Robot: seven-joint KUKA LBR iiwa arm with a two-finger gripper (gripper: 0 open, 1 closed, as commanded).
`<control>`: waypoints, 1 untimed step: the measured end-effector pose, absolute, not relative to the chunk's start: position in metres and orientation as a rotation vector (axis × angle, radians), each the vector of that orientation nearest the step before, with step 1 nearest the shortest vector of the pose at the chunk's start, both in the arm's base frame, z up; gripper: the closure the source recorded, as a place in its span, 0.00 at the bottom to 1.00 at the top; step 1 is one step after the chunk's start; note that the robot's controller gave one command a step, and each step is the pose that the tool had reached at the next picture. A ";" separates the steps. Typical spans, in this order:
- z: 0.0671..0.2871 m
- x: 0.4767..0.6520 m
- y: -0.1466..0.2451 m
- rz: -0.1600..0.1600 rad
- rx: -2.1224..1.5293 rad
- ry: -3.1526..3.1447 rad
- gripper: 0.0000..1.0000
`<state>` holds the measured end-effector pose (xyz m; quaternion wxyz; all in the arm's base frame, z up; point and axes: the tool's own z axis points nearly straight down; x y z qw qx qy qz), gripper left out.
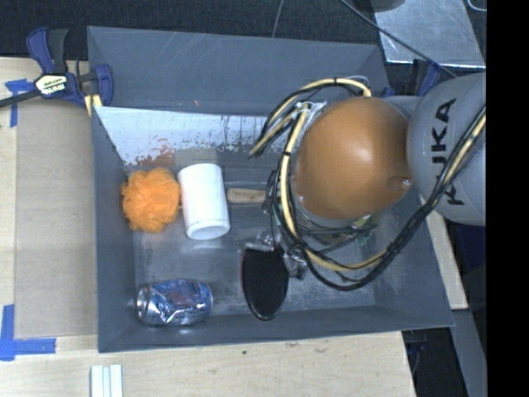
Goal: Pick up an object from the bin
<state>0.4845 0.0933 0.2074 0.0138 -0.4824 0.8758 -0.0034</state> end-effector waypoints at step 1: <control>0.180 0.509 0.060 -0.015 -1.791 2.546 1.00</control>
Offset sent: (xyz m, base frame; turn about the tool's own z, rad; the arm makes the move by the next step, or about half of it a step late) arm 0.0244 -0.0319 -0.0257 -0.2232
